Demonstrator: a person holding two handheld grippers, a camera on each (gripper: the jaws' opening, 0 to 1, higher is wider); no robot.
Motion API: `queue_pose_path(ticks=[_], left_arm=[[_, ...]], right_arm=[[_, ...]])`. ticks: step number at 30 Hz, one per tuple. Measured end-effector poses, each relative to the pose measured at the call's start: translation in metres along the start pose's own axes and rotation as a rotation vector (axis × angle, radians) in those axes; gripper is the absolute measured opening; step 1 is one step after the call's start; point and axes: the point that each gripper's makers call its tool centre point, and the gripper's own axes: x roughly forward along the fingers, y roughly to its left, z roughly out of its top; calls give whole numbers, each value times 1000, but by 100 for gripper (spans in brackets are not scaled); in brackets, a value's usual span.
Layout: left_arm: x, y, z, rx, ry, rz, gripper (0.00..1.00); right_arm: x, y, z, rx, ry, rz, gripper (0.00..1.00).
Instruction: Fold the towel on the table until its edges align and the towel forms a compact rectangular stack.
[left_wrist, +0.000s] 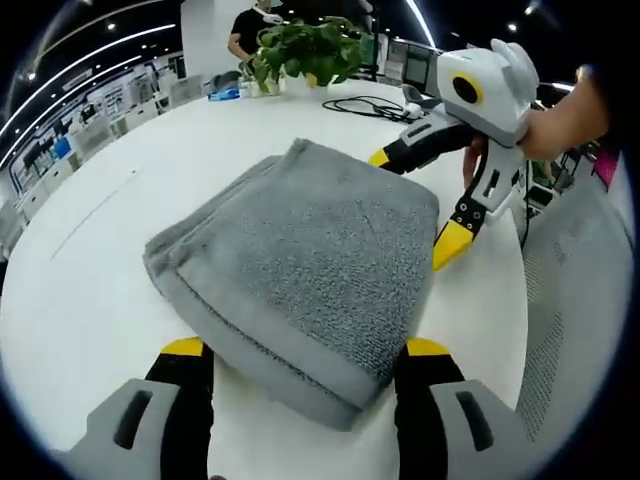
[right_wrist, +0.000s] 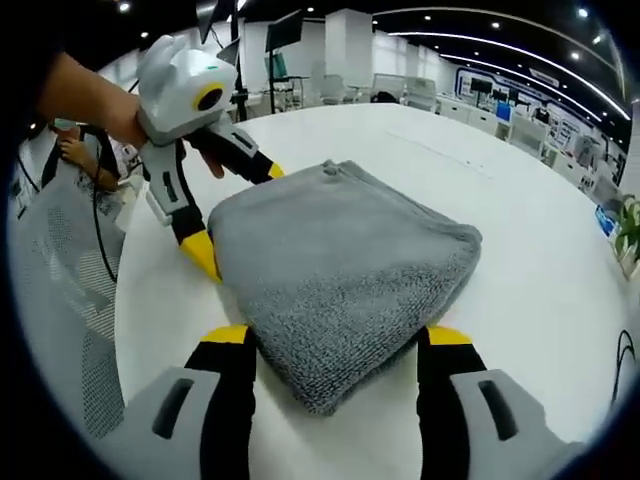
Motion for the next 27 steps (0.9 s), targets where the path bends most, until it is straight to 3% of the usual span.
queue_pose_path(ticks=[12,27], left_arm=[[13,36,15,7,16,-4,76],[25,67,30,20,13,-11,76]], right_arm=[[20,-29,14,-1,2,-25,65],[35,-57,29,8,-7,-58,65]])
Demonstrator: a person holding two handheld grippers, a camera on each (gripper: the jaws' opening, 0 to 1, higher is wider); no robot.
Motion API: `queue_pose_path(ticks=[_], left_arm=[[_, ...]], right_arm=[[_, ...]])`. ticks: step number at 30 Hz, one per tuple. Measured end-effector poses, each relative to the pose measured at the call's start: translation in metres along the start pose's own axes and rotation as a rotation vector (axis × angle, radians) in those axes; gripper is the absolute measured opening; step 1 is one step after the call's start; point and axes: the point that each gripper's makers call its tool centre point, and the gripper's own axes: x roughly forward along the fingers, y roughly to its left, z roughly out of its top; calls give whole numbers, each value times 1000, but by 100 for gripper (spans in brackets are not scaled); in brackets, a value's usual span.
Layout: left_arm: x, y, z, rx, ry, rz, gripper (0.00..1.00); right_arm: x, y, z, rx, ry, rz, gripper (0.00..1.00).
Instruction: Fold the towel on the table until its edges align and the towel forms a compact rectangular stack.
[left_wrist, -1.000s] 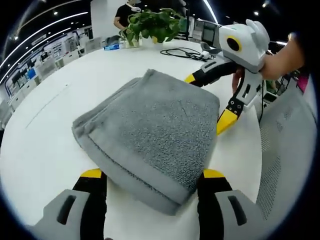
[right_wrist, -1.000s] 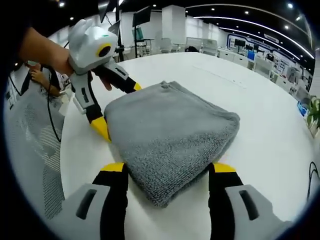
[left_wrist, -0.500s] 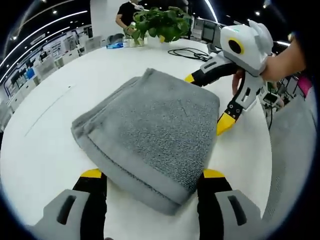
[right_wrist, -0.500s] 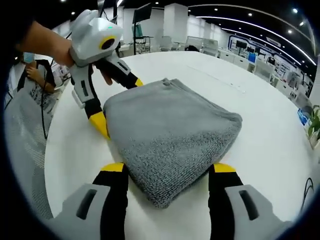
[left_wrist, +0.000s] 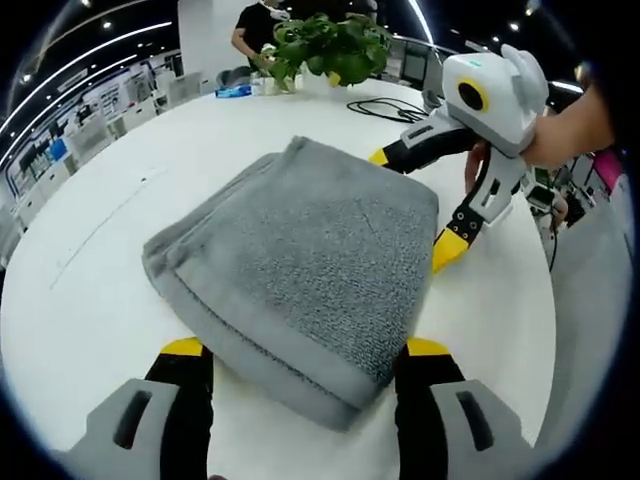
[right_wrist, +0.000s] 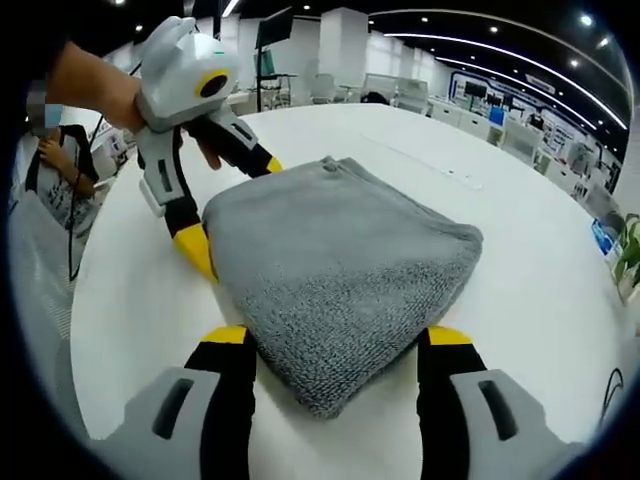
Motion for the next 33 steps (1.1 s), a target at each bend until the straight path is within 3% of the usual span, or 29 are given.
queue_pose_path(ticks=[17,33], left_arm=[[13,26,16,-2,11,4,77],[-3,14,3,-18,8,33,78]], right_arm=[[12,-25,15,7,13,-23,64],[-8,-23,18,22,-19,-33,62]])
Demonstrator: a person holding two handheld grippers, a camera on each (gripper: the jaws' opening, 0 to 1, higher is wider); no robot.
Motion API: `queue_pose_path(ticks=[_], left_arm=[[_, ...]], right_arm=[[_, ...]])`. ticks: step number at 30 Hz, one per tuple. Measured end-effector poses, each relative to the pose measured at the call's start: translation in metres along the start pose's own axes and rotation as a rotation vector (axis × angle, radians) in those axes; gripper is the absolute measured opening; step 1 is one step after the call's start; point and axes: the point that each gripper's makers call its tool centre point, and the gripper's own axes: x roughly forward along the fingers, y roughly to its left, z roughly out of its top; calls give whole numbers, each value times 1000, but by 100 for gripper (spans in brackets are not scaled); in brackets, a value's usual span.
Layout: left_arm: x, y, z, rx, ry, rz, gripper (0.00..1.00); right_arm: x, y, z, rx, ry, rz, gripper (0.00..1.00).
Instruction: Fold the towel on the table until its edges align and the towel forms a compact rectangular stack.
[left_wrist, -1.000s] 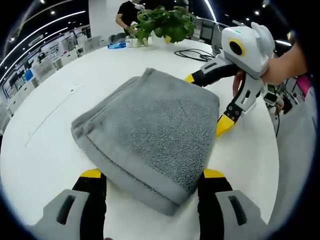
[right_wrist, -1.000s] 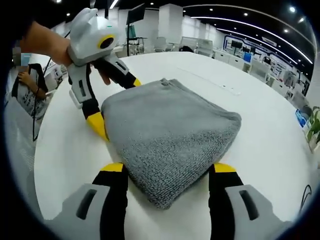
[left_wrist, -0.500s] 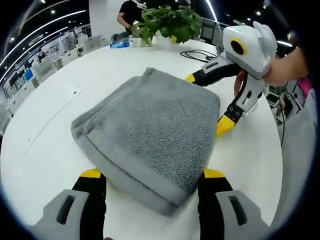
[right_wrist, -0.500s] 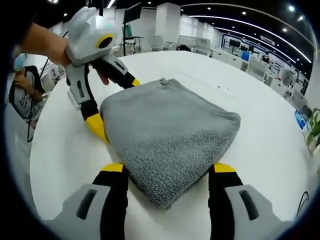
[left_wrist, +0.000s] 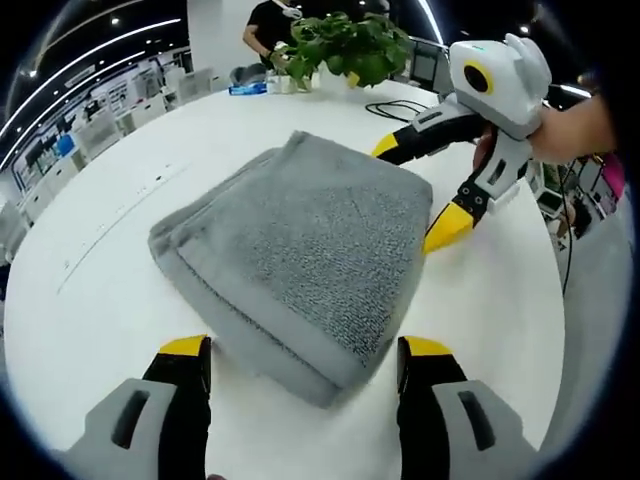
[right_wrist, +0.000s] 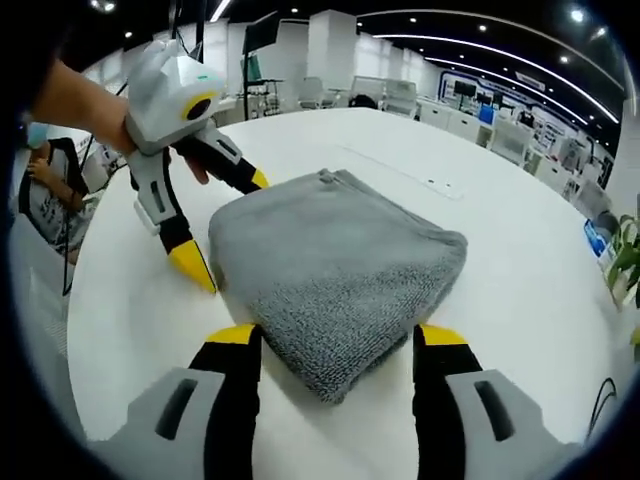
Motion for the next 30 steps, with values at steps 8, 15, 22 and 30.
queue_pose_path(ticks=[8,15,22,30], left_arm=[[-16,0,6,-2,-24,32,78],[-31,-4,8,2,-45,58,79],[-47,-4,11,-15,-66,89,80],[-66,-6,8,-58,-78,148,89]], right_arm=[[-12,0,7,9,-27,-9,63],[-25,0,14,11,-50,-15,65],[-33,3,25,15,-73,-14,70],[-41,2,33,46,-125,-15,80]])
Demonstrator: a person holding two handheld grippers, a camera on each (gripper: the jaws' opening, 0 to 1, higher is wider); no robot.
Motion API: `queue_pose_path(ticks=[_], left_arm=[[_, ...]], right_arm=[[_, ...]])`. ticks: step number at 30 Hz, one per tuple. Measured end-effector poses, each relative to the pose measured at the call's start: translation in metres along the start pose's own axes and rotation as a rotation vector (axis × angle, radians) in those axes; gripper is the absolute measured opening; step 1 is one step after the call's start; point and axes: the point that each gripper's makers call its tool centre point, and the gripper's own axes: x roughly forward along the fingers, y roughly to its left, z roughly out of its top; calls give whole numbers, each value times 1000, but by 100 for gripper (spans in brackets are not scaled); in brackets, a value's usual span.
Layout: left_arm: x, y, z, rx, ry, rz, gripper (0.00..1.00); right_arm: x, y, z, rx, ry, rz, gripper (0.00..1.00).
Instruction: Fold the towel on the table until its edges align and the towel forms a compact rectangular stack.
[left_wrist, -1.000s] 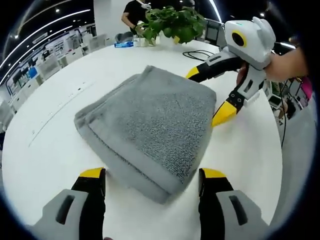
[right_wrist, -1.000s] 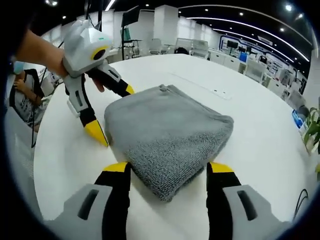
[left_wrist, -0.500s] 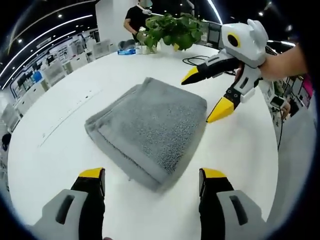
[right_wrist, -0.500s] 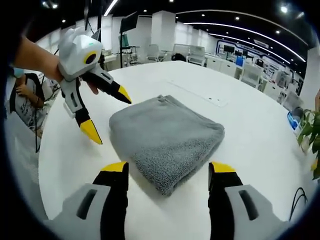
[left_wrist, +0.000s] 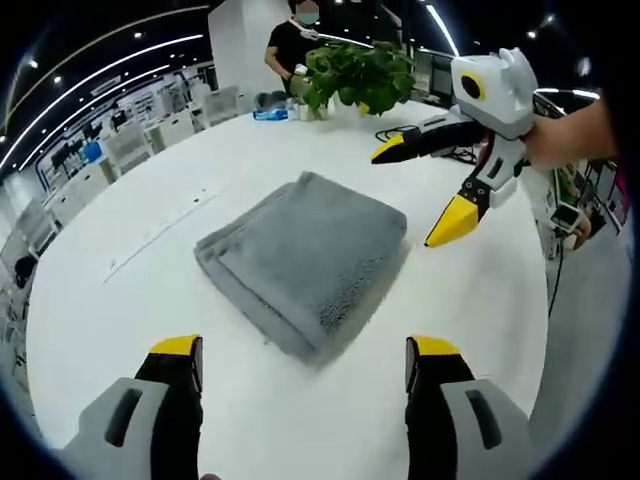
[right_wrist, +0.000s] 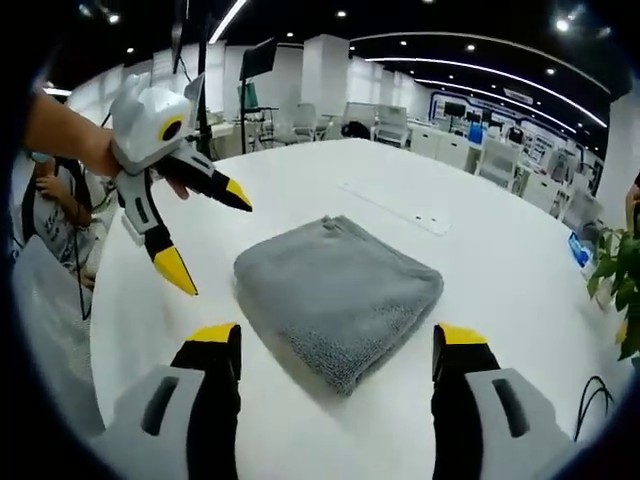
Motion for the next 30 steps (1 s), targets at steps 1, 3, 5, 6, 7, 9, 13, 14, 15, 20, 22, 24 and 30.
queue_pose_path(ticks=[1,3,5,6,7,9,13,14,15,20,22,24,30], left_arm=[[-2,0,1,5,-10,9,90],[-7,-1,4,-8,-34,28,91],[-11,-4,6,-24,-49,36,95],[-13,-6,6,-26,-51,41,97],[-15,-7,6,-27,-54,48,99],[-18,-9,3,-28,-47,62,99],[-26,-12,2,-55,-60,72,99],[-28,-12,2,-63,-66,74,99],[-32,-13,1,-71,-72,78,99],[-44,-16,-2,-79,-79,101,99],[-49,-17,-4,-78,-83,112,99],[-54,-17,-6,-88,-94,124,99],[-61,-19,-12,-125,-115,141,99]], right_arm=[[-2,1,1,1,-4,-3,81],[-6,3,1,1,-1,-8,83],[-8,4,2,11,-11,-8,87],[-10,6,2,17,-12,-8,89],[-12,7,2,18,-16,-8,89],[-15,9,3,22,-21,-8,93],[-19,16,1,36,-31,9,99],[-19,17,1,25,-28,8,99],[-20,19,1,26,-29,10,99],[-26,23,0,37,-37,17,99],[-30,24,-1,35,-38,10,99],[-34,24,-1,31,-46,-1,99],[-43,26,-6,57,-66,-15,99]])
